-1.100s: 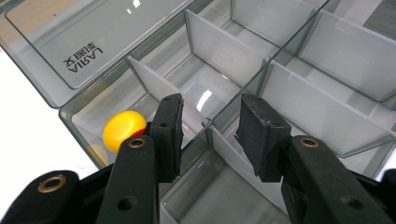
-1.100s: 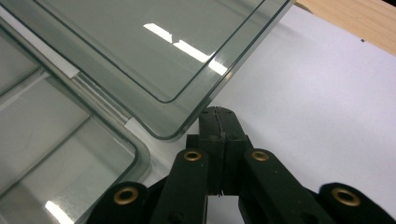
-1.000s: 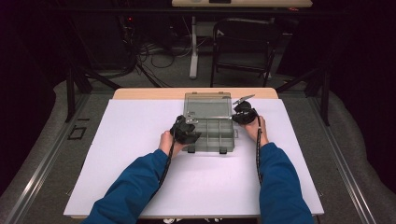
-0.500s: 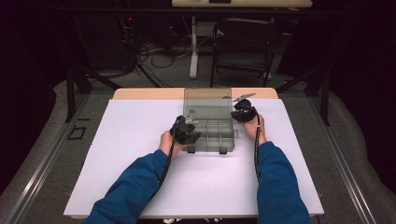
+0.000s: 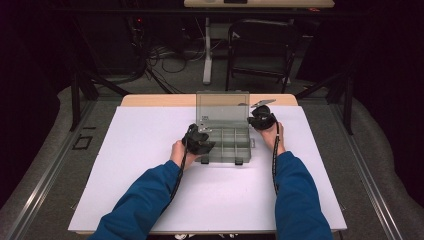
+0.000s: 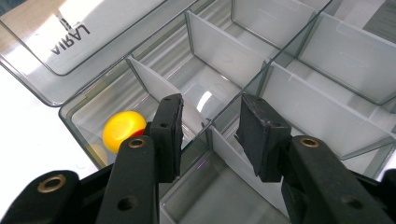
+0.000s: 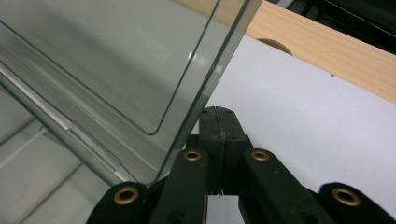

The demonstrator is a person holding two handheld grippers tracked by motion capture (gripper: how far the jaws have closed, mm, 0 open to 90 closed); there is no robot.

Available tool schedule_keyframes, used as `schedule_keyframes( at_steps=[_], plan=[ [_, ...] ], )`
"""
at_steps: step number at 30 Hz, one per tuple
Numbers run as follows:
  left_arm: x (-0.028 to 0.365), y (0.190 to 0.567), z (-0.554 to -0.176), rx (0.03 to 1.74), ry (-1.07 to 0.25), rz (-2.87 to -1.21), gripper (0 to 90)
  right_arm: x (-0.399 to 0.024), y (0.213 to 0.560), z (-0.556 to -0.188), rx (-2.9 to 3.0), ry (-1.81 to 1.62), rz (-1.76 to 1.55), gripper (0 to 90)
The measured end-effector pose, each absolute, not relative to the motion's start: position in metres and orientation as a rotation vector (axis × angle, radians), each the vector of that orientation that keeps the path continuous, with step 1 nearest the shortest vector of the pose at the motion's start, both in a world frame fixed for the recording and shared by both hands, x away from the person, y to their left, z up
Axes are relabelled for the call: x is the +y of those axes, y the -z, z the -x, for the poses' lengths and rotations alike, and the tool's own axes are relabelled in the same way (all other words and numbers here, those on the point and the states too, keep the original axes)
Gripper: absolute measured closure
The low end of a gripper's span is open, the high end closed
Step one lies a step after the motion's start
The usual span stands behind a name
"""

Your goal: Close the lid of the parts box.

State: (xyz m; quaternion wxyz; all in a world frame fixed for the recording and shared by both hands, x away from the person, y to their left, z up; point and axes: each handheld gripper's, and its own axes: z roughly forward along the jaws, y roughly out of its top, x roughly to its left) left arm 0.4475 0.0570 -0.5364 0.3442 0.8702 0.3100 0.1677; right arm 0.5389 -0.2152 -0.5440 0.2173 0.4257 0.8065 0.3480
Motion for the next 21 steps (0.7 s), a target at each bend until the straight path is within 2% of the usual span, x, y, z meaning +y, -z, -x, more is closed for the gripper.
schedule_keyframes(
  at_steps=[21],
  plan=[
    [0.0570, 0.5374, -0.4463, 0.821, -0.437, -2.239, 59.8, -0.2171, 0.5337, -0.5350, 2.181, -1.016, -1.143, 90.0]
  ],
)
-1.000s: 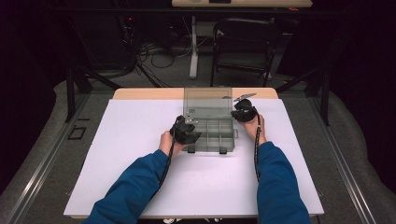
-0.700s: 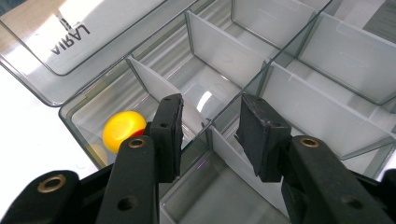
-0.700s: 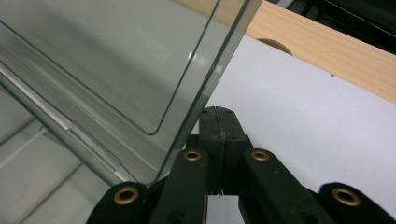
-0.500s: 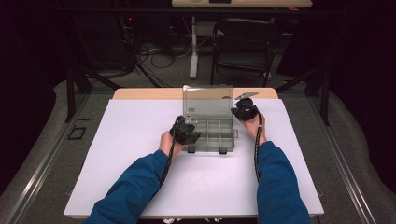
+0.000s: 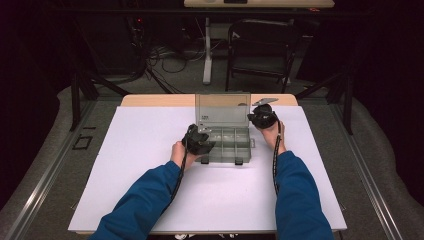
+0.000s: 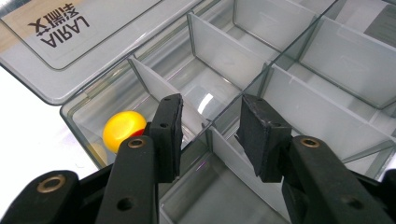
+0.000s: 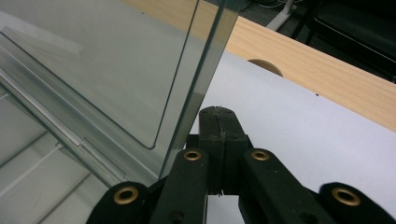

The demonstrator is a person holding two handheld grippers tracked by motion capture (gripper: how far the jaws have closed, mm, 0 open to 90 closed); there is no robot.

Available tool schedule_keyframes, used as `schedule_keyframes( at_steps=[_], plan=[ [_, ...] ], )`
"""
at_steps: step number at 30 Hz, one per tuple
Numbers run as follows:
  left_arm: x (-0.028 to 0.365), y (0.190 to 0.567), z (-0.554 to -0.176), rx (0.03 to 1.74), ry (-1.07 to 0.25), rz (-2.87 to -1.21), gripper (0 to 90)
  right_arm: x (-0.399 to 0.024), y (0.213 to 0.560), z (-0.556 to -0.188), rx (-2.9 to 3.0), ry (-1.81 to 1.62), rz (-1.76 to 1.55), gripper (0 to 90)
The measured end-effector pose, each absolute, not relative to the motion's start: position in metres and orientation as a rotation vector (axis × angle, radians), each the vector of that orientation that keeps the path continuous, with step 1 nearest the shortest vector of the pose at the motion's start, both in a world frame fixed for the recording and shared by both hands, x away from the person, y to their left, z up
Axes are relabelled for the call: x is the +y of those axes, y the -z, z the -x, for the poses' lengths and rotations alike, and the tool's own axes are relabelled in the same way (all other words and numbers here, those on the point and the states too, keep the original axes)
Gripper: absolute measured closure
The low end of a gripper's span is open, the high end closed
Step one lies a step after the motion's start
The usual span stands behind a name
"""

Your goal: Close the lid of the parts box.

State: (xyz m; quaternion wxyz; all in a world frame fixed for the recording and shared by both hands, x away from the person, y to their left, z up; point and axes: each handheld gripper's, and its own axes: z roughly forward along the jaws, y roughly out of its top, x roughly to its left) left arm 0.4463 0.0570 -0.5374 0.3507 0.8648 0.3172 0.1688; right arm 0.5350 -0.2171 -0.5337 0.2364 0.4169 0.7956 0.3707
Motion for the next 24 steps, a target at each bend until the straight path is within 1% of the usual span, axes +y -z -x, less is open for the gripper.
schedule_keyframes(
  at_steps=[15, 24],
  plan=[
    [0.058, 0.539, -0.445, 0.832, -0.443, -2.214, 59.3, -0.220, 0.525, -0.531, 2.153, -1.081, -1.116, 90.0],
    [0.058, 0.539, -0.445, 0.832, -0.444, -2.211, 58.9, -0.222, 0.514, -0.525, 2.120, -1.135, -1.073, 90.0]
  ],
)
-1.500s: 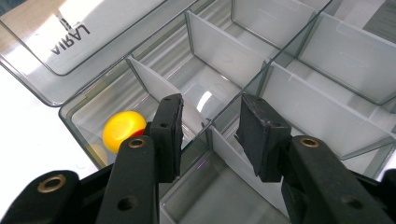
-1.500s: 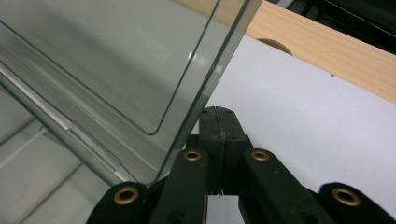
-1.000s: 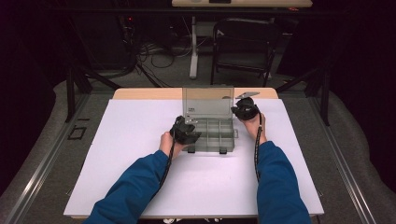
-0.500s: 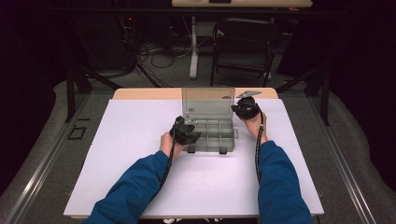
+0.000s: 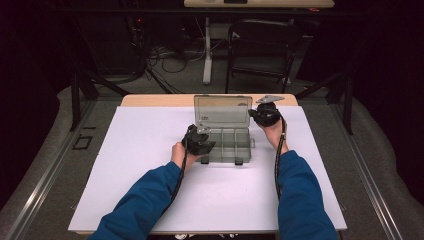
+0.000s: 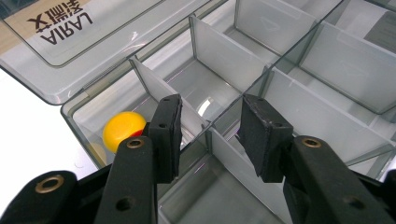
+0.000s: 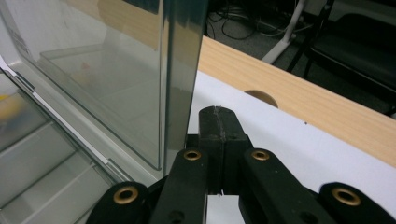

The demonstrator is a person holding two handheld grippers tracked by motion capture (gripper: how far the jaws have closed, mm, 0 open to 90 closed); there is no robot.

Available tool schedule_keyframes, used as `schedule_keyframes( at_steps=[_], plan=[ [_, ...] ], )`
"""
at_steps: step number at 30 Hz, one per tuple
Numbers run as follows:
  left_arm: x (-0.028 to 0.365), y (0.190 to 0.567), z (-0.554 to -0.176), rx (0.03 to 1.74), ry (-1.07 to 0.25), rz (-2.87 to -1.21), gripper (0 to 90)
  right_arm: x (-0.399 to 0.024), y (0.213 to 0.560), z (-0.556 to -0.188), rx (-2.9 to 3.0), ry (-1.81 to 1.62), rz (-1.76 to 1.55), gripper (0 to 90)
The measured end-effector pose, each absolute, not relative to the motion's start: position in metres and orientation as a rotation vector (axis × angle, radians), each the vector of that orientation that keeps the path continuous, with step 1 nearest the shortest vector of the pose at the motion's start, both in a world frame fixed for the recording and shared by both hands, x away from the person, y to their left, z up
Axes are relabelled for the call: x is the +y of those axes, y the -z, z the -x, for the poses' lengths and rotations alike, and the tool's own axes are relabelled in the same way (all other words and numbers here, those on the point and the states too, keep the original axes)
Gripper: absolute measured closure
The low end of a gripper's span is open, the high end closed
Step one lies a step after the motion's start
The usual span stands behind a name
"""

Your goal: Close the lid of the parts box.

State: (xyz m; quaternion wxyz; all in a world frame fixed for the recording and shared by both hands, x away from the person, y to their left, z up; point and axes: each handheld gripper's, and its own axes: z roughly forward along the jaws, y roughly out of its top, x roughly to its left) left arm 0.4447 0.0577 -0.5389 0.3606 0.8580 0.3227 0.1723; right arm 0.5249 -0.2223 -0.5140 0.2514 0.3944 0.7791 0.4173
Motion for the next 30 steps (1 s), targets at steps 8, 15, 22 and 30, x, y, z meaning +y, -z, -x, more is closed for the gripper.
schedule_keyframes(
  at_steps=[8, 15, 22, 30],
  plan=[
    [0.058, 0.539, -0.445, 0.830, -0.444, -2.206, 58.2, -0.224, 0.507, -0.520, 2.103, -1.171, -1.040, 90.0],
    [0.059, 0.540, -0.447, 0.817, -0.430, -2.214, 49.9, -0.226, 0.502, -0.518, 2.092, -1.198, -1.007, 90.0],
    [0.068, 0.529, -0.451, 0.804, -0.451, -2.178, 21.3, -0.226, 0.500, -0.516, 2.089, -1.199, -0.985, 90.0],
    [0.087, 0.503, -0.462, 0.811, -0.525, -2.126, 1.9, -0.226, 0.499, -0.514, 2.085, -1.198, -0.976, 90.0]
  ],
)
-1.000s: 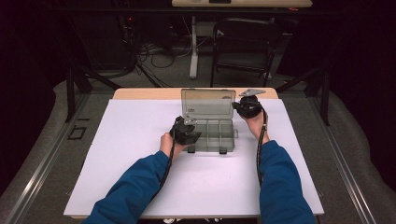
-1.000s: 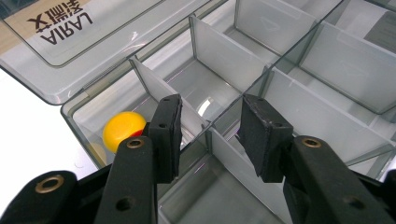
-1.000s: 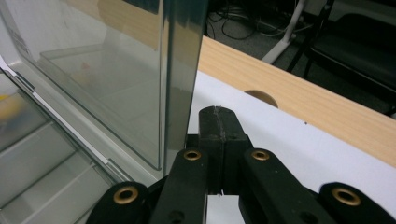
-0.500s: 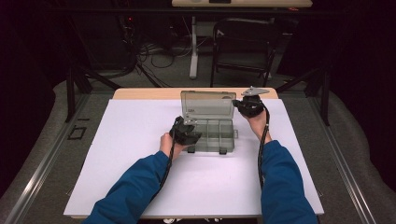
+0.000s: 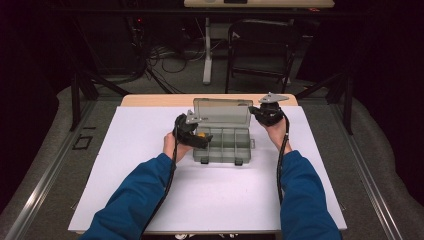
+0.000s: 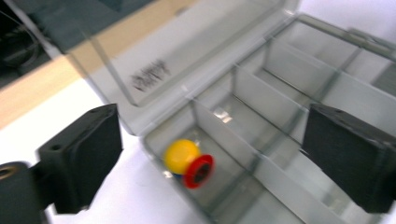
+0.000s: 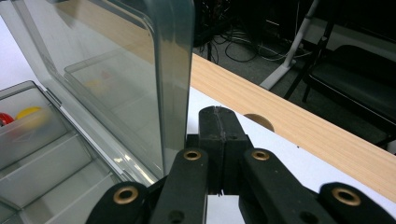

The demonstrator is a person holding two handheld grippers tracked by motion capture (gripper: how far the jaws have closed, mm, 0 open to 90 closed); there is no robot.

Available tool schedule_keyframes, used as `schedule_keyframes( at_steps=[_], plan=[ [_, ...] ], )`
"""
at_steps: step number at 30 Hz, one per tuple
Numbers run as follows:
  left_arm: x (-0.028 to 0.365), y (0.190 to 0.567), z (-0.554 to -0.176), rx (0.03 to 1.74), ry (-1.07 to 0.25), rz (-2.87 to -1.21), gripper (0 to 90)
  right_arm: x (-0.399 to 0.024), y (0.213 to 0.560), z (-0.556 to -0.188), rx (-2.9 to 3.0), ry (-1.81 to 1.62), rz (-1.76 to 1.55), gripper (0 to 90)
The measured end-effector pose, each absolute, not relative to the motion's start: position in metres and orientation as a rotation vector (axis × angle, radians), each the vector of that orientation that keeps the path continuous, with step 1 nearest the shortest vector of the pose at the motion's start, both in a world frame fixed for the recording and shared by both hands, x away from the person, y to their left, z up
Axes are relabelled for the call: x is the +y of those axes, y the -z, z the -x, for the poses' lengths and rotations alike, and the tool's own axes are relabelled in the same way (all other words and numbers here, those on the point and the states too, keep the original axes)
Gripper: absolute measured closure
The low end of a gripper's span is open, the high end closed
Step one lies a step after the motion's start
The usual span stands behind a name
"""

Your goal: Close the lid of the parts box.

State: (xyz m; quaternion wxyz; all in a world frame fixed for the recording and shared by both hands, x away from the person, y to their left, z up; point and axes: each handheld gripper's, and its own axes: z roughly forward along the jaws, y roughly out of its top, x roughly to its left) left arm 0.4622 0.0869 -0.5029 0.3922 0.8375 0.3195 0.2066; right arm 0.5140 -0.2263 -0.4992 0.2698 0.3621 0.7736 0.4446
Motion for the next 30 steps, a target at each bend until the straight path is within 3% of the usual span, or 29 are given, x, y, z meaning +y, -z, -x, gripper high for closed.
schedule_keyframes(
  at_steps=[13, 20, 23, 24, 30],
  plan=[
    [0.098, 0.464, -0.488, 0.774, -0.580, -2.106, 1.9, -0.226, 0.498, -0.512, 2.090, -1.183, -0.966, 90.0],
    [0.098, 0.453, -0.497, 0.750, -0.625, -2.090, 21.6, -0.226, 0.498, -0.512, 2.092, -1.177, -0.957, 90.0],
    [0.097, 0.453, -0.498, 0.734, -0.643, -2.087, 35.8, -0.226, 0.498, -0.512, 2.092, -1.176, -0.954, 90.0],
    [0.098, 0.453, -0.499, 0.723, -0.633, -2.081, 44.9, -0.226, 0.498, -0.511, 2.093, -1.176, -0.953, 90.0],
    [0.102, 0.454, -0.499, 0.735, -0.663, -2.054, 61.7, -0.227, 0.499, -0.511, 2.109, -1.160, -0.964, 90.0]
  ],
)
